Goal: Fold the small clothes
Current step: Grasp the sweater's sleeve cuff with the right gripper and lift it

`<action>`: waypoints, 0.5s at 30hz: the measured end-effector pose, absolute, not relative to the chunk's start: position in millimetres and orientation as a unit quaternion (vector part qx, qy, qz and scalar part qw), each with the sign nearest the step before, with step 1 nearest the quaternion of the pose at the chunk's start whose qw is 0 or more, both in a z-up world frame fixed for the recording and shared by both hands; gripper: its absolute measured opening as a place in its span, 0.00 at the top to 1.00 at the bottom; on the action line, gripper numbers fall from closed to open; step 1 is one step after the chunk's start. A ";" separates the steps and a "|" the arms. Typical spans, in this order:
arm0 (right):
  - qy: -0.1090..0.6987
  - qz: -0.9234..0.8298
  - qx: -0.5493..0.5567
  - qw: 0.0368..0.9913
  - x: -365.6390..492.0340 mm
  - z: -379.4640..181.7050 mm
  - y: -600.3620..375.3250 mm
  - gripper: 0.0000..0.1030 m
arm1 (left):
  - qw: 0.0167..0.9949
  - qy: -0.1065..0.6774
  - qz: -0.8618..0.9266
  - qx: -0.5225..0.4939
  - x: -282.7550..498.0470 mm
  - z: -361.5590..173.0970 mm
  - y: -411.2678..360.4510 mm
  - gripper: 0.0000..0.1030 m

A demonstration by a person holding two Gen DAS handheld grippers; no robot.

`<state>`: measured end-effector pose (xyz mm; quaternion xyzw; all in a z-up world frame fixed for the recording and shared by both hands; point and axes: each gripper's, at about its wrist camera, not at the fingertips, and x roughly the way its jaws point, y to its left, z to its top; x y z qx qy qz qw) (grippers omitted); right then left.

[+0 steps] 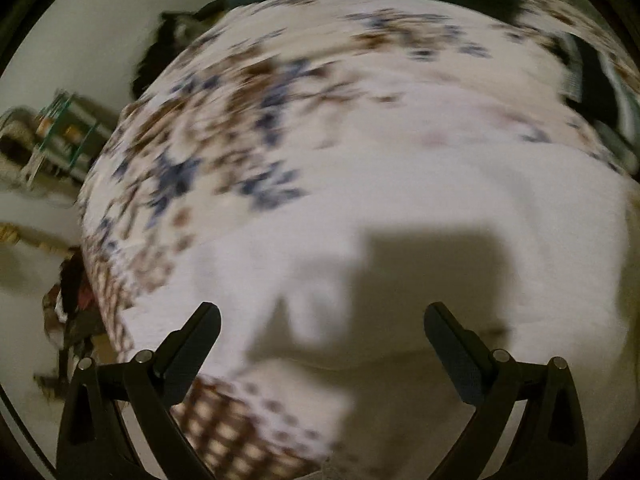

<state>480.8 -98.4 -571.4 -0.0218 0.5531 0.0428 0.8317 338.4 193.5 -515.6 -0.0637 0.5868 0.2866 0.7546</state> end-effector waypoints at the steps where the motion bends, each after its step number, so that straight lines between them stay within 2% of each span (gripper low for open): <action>1: 0.550 0.069 -0.053 0.831 479.3 -580.1 -62.7 0.90 | 0.751 0.586 0.297 -0.070 332.3 -516.8 205.1 0.00; 6: 0.557 0.116 -0.130 0.812 461.8 -605.6 29.7 0.89 | 0.734 0.585 0.331 -0.100 306.4 -522.4 247.9 0.00; 9: 0.607 0.116 -0.102 0.779 466.1 -618.7 21.1 0.82 | 0.725 0.586 0.342 -0.121 293.1 -522.8 265.5 0.00; 11: 0.636 0.133 -0.028 0.760 467.1 -614.5 -1.9 0.60 | 0.719 0.584 0.346 -0.148 278.5 -518.1 281.3 0.00; 12: 0.640 0.130 0.005 0.757 465.4 -609.0 -16.7 0.42 | 0.718 0.581 0.349 -0.159 271.9 -515.8 287.6 0.00; 13: 0.638 0.124 0.033 0.759 461.5 -601.7 -35.1 0.37 | 0.717 0.578 0.351 -0.171 263.0 -512.3 294.7 0.00; 15: 0.636 0.110 0.056 0.762 452.8 -591.3 -65.3 0.33 | 0.711 0.574 0.348 -0.209 237.8 -507.7 313.3 0.00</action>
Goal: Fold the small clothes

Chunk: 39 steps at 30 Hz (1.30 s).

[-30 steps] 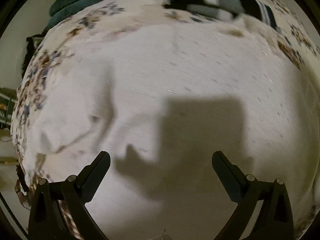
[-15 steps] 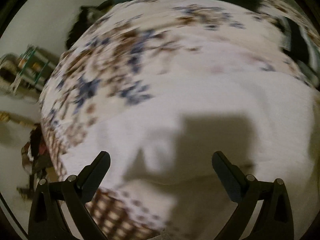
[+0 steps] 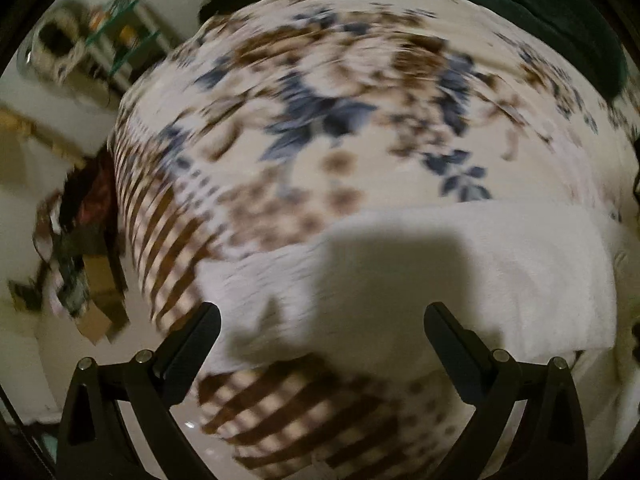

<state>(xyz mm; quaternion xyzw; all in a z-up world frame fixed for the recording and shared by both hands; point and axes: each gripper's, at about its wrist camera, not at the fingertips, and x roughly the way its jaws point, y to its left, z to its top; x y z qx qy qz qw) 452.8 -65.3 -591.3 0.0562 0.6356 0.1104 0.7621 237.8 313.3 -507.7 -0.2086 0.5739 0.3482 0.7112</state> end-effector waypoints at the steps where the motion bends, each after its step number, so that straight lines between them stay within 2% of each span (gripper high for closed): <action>1: 0.639 0.100 0.059 0.761 454.0 -587.4 -78.7 0.33 | 0.707 0.575 0.346 -0.224 230.3 -508.1 317.8 0.00; 5: 0.657 0.047 0.096 0.746 431.5 -585.4 -140.5 0.32 | 0.663 0.567 0.328 -0.364 178.1 -527.2 351.7 0.01; 9: 0.667 0.004 0.123 0.735 418.3 -592.0 -184.5 0.32 | 0.606 0.495 0.313 -0.538 131.4 -564.7 380.2 0.02; 12: 0.670 -0.028 0.135 0.729 412.4 -600.3 -199.0 0.32 | 0.577 0.449 0.304 -0.611 127.1 -591.5 392.2 0.08; 14: 0.670 -0.042 0.143 0.727 408.5 -602.7 -206.5 0.32 | 0.570 0.440 0.329 -0.611 131.4 -597.6 397.5 0.33; 15: 0.672 -0.049 0.140 0.726 407.5 -602.9 -209.2 0.32 | 0.565 0.439 0.346 -0.607 133.3 -596.5 400.8 0.61; 16: 0.673 -0.057 0.134 0.725 406.5 -603.4 -210.5 0.32 | 0.568 0.429 0.356 -0.605 133.5 -592.0 402.8 0.83; 17: 0.673 -0.065 0.124 0.726 405.9 -602.9 -210.9 0.32 | 0.580 0.419 0.366 -0.595 134.6 -583.4 406.0 0.94; 24: 0.642 -0.088 0.033 0.761 408.5 -575.3 -206.4 0.32 | 0.677 0.433 0.399 -0.442 169.4 -512.0 418.4 0.96; 25: 0.641 -0.091 0.017 0.762 410.1 -571.7 -207.8 0.23 | 0.692 0.440 0.391 -0.417 182.7 -501.3 414.4 0.96; 27: 0.643 -0.092 0.003 0.760 417.8 -569.3 -209.2 0.13 | 0.717 0.449 0.381 -0.373 205.9 -484.5 405.7 0.96; 29: 0.644 -0.095 0.005 0.759 426.9 -570.0 -213.5 0.13 | 0.746 0.455 0.365 -0.321 232.0 -463.2 386.5 0.96; 34: 0.643 -0.092 0.053 0.758 445.0 -578.7 -246.4 0.13 | 0.799 0.465 0.304 -0.233 291.9 -432.3 308.7 0.96; 39: 0.640 -0.097 0.067 0.760 449.0 -587.0 -293.0 0.13 | 0.834 0.479 0.185 -0.200 365.7 -424.4 173.1 0.96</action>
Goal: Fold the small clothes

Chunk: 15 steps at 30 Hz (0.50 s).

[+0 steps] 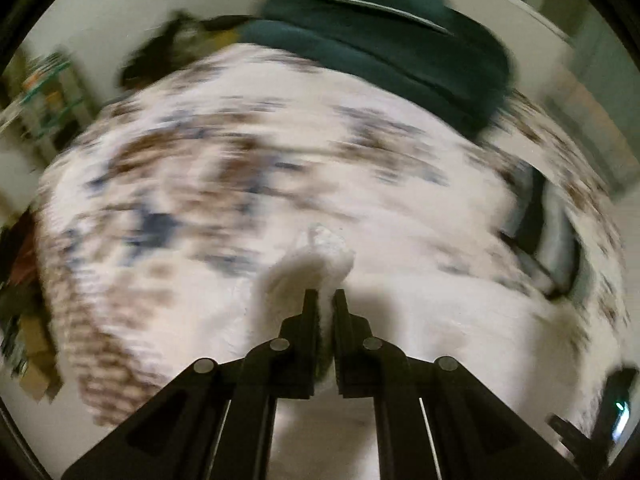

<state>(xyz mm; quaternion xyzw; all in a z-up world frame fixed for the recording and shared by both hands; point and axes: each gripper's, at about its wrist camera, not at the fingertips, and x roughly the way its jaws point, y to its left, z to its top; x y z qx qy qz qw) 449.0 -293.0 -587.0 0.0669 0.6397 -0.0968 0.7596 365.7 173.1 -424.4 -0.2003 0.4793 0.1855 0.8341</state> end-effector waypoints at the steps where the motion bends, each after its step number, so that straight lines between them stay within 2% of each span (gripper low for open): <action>1: 0.640 -0.098 0.070 0.759 448.7 -588.4 -303.0 0.13 | 0.839 0.483 0.160 -0.193 376.3 -422.9 142.2 0.96; 8: 0.646 -0.126 0.100 0.746 435.7 -593.5 -394.8 0.13 | 0.842 0.519 0.018 -0.145 433.0 -434.8 -65.9 0.95; 14: 0.654 -0.140 0.135 0.732 420.4 -592.4 -463.7 0.13 | 0.837 0.534 -0.031 -0.115 438.5 -435.0 -159.0 0.91; 15: 0.654 -0.134 0.151 0.729 417.6 -590.0 -473.2 0.13 | 0.844 0.522 -0.034 -0.116 436.6 -429.6 -161.9 0.83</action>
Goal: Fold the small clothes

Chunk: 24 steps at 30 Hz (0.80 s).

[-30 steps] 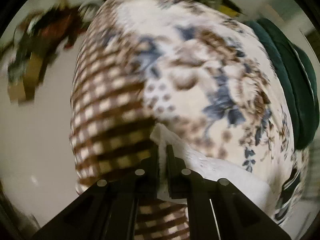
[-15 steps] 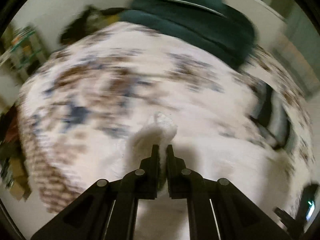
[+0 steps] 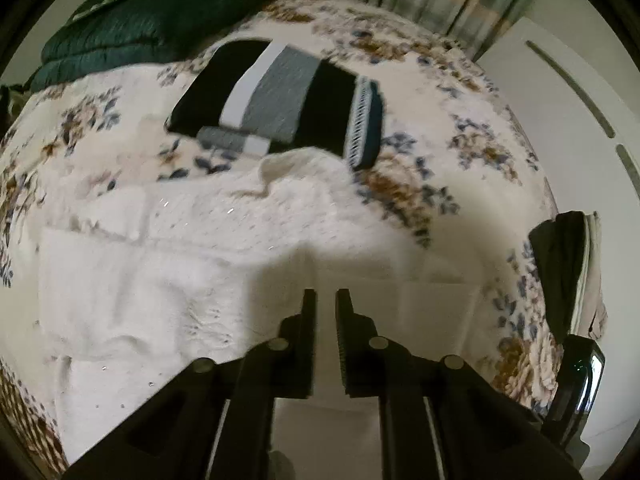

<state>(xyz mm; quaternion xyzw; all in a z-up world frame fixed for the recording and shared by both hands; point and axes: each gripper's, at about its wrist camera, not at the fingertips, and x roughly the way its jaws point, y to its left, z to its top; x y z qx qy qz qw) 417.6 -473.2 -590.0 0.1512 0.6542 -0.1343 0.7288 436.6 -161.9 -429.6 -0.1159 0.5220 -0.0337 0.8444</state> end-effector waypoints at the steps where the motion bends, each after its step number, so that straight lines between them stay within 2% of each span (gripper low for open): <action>1: 0.653 -0.128 0.165 0.728 416.7 -587.5 -478.2 0.13 | 0.851 0.510 -0.033 -0.120 435.2 -424.7 -159.6 0.61; 2: 0.652 -0.122 0.175 0.727 415.3 -586.2 -481.0 0.13 | 0.853 0.507 -0.031 -0.122 435.9 -423.6 -155.2 0.41; 3: 0.650 -0.111 0.190 0.727 415.6 -582.7 -482.5 0.13 | 0.853 0.507 -0.020 -0.123 436.9 -421.5 -145.7 0.06; 4: 0.648 -0.099 0.202 0.728 416.6 -579.8 -481.7 0.13 | 0.855 0.503 -0.003 -0.125 439.1 -420.2 -134.4 0.03; 10: 0.635 0.007 0.271 0.723 446.8 -578.1 -435.7 0.13 | 0.872 0.465 0.121 -0.092 428.1 -418.1 -52.4 0.03; 15: 0.661 0.077 0.274 0.694 487.7 -617.6 -365.2 0.13 | 0.854 0.477 0.198 -0.069 408.4 -429.2 13.2 0.03; 16: 0.670 0.088 0.270 0.686 494.2 -627.5 -350.2 0.16 | 0.849 0.480 0.213 -0.060 403.1 -432.4 22.8 0.03; 17: 0.673 0.101 0.275 0.679 499.7 -634.0 -338.9 0.21 | 0.846 0.481 0.224 -0.051 397.1 -435.3 30.1 0.03; 18: 0.672 0.112 0.278 0.677 502.3 -636.9 -330.4 0.43 | 0.842 0.484 0.232 -0.044 391.5 -437.9 36.2 0.03; 19: 0.671 0.120 0.276 0.677 504.0 -638.6 -322.8 0.78 | 0.840 0.487 0.237 -0.040 390.6 -440.4 39.9 0.03; 20: 0.669 0.114 0.267 0.684 504.4 -636.0 -316.4 0.92 | 0.836 0.490 0.244 -0.036 386.0 -442.4 46.4 0.03; 24: 0.625 0.089 0.278 0.724 496.0 -598.3 -336.9 0.93 | 0.827 0.496 0.263 -0.043 367.3 -444.6 68.4 0.03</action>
